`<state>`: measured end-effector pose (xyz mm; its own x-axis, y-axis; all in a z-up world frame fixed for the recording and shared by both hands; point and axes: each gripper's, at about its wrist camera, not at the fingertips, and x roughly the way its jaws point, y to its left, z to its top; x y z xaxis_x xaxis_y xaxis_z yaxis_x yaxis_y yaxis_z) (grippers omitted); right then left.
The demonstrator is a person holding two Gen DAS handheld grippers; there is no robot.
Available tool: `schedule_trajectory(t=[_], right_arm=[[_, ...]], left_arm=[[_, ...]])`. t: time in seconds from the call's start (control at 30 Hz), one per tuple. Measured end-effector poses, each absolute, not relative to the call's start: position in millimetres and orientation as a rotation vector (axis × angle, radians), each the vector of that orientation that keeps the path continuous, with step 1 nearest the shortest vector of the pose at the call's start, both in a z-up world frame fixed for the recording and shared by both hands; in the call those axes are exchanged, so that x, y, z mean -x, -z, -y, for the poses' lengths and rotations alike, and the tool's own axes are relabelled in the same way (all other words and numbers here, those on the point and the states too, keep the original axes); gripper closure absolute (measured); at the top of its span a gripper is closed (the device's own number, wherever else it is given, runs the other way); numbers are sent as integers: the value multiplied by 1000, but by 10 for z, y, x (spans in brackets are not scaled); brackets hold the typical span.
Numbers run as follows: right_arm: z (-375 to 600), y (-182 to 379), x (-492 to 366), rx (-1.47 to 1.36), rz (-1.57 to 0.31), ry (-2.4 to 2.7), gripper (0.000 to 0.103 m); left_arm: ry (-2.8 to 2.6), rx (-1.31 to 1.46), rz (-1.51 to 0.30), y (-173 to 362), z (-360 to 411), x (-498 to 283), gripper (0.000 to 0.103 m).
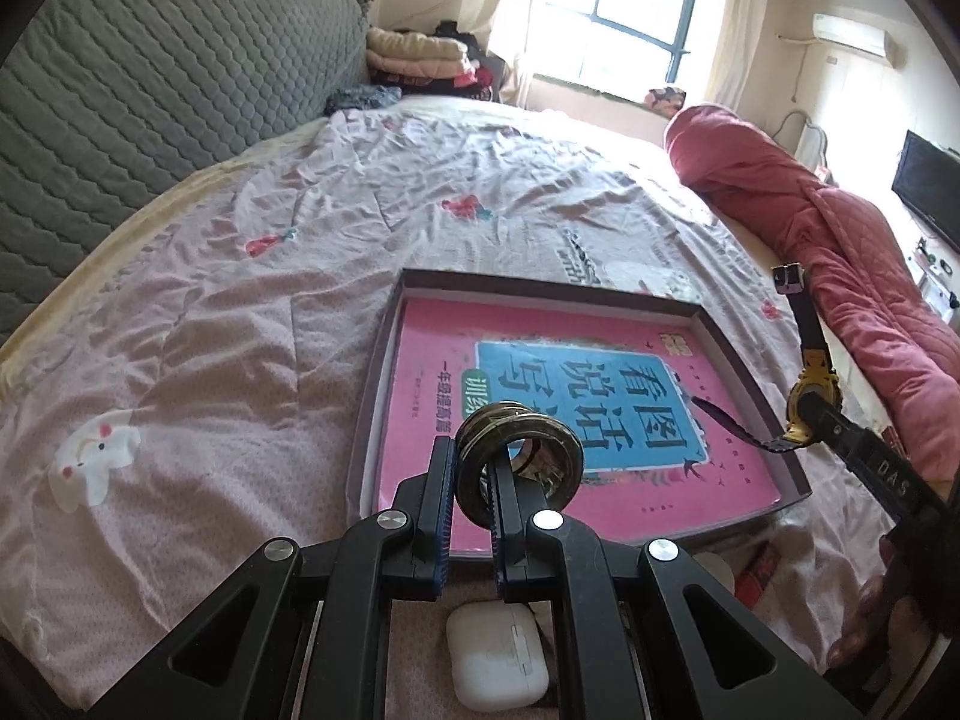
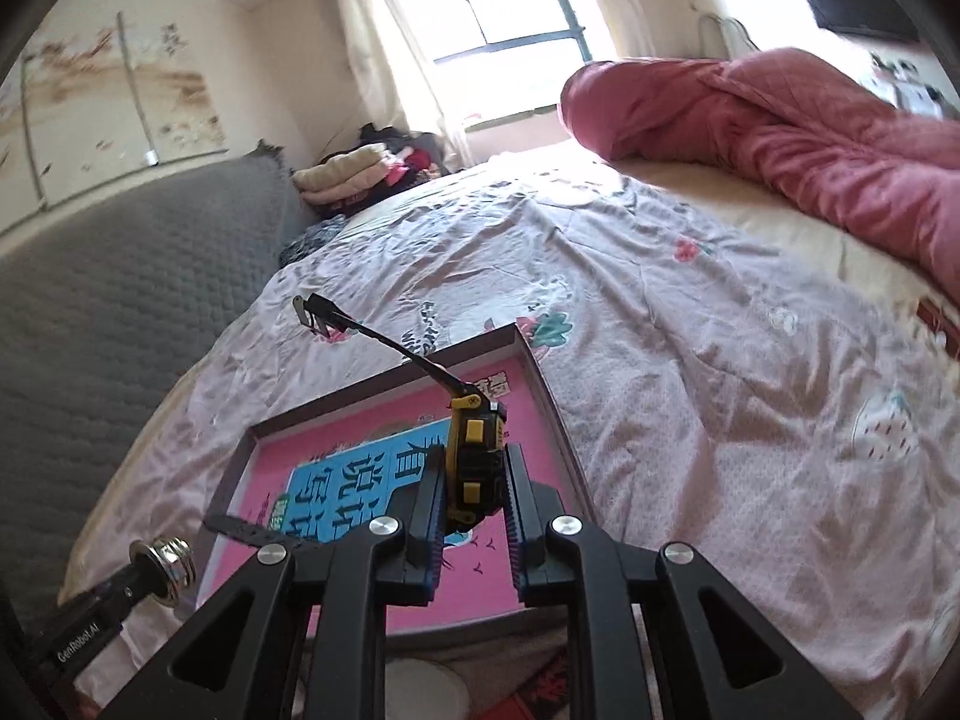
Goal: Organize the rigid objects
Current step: 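Lift both held items and carry them over the grey box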
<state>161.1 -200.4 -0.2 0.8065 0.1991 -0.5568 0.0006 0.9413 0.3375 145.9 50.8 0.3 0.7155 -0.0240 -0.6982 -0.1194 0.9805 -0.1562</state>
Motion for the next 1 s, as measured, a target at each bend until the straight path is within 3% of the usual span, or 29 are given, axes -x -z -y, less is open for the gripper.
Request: schedule_trajectory(t=[1.0], right_arm=[[1908, 353, -1821, -71, -727, -57, 86]], left_arm=[[-53, 196, -946, 443, -549, -2073, 93]])
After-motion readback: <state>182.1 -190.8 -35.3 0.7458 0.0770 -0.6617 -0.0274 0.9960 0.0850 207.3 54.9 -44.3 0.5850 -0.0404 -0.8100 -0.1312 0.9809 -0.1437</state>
